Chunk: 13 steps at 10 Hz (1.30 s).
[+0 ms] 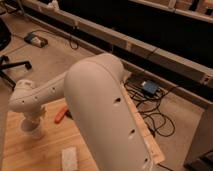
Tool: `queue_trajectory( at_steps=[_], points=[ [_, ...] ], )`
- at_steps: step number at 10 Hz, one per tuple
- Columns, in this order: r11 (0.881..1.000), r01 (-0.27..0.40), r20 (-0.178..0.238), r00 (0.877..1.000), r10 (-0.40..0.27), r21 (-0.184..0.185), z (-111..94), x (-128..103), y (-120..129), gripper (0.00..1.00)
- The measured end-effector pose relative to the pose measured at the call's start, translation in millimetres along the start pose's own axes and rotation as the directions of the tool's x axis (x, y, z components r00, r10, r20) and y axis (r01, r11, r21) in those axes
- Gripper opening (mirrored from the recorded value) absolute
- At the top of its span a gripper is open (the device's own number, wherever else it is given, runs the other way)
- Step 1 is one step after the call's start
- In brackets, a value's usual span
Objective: Place the ceramic cup in the ceramic bowl
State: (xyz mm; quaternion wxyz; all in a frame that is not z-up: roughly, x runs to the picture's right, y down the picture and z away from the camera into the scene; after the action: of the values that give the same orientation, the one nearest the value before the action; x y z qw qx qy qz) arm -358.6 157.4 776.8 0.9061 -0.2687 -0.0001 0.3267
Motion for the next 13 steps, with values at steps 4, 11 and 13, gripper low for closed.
queue_trajectory(
  at_steps=[4,11,13],
  points=[
    [1.0,0.011,-0.041,0.999,-0.011,0.008,-15,-6,0,0.0],
    [0.996,-0.025,-0.093,0.995,0.032,0.082,-63,-7,-36,0.0],
    [0.993,-0.029,-0.094,0.995,0.04,0.112,-82,-7,-46,0.0]
  ],
)
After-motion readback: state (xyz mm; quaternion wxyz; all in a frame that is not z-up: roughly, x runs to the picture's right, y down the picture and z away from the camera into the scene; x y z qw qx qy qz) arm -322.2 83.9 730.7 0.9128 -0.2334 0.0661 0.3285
